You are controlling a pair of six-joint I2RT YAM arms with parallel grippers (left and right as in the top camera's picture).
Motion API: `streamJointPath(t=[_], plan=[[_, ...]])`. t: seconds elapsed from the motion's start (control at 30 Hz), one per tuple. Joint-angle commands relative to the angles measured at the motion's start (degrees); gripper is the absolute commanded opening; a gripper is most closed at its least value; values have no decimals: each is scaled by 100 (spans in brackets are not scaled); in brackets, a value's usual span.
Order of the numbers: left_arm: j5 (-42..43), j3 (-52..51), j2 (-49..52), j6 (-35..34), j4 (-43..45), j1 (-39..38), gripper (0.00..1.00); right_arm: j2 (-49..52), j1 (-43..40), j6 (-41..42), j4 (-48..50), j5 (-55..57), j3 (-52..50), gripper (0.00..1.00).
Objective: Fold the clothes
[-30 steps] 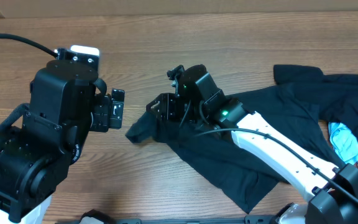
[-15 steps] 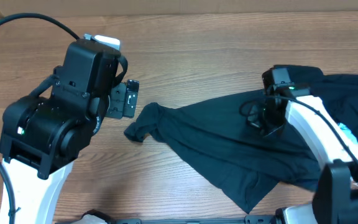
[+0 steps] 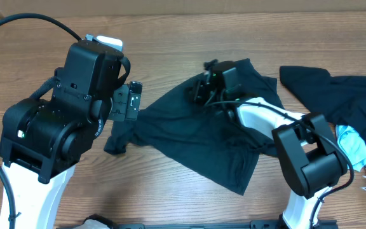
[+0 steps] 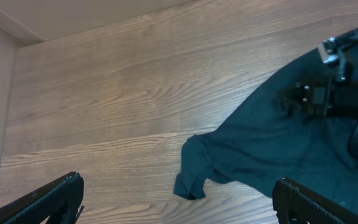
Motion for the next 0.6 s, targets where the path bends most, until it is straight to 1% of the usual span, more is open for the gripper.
streamJointPath(t=[0.0, 0.07, 0.13, 0.17, 0.2, 0.27, 0.3, 0.33, 0.37, 0.4, 0.43, 0.47, 0.5, 0.57], plan=[[-55, 92, -22, 46, -37, 22, 100, -201, -407, -404, -544, -457, 584, 4], [-48, 90, -20, -31, -212, 22, 100, -758, -940, -1143, -1864, -608, 868, 12], [-31, 90, -22, -424, -409, 22, 100, -1397, -1204, -1788, -2826, -544, 927, 18], [17, 90, -22, -765, -507, 20, 100, -1926, -1298, -2076, -3497, -138, 927, 18], [87, 90, -22, -979, -570, 22, 100, -2232, -1314, -2177, -3856, 173, 927, 18], [361, 83, -22, -1390, -756, 20, 99, -3230, -1305, -2186, -4988, 1014, 927, 20], [372, 74, -22, -1504, -868, 20, 99, -3532, -1300, -2138, -5447, 1115, 927, 26], [437, -46, -63, -1714, -949, 20, 100, -3919, -1300, -1991, -6365, 1228, 925, 29], [442, -208, -125, -1996, -949, 20, 100, -4039, -1300, -1971, -6964, 1266, 918, 31], [411, -387, -184, -2205, -949, 20, 100, -4076, -1300, -1974, -7451, 1276, 887, 36], [398, -841, -271, -2520, -909, 20, 100, -4063, -1300, -1976, -8050, 1274, 767, 39], [400, -1152, -317, -2653, -859, 20, 100, -4061, -1274, -1978, -8290, 1272, 544, 40], [402, -1552, -372, -2798, -741, 20, 100, -4061, -1187, -2041, -8286, 1272, 229, 42], [479, -2210, -448, -2942, -409, 22, 100, -4061, -863, -2116, -7899, 1270, -527, 45]])
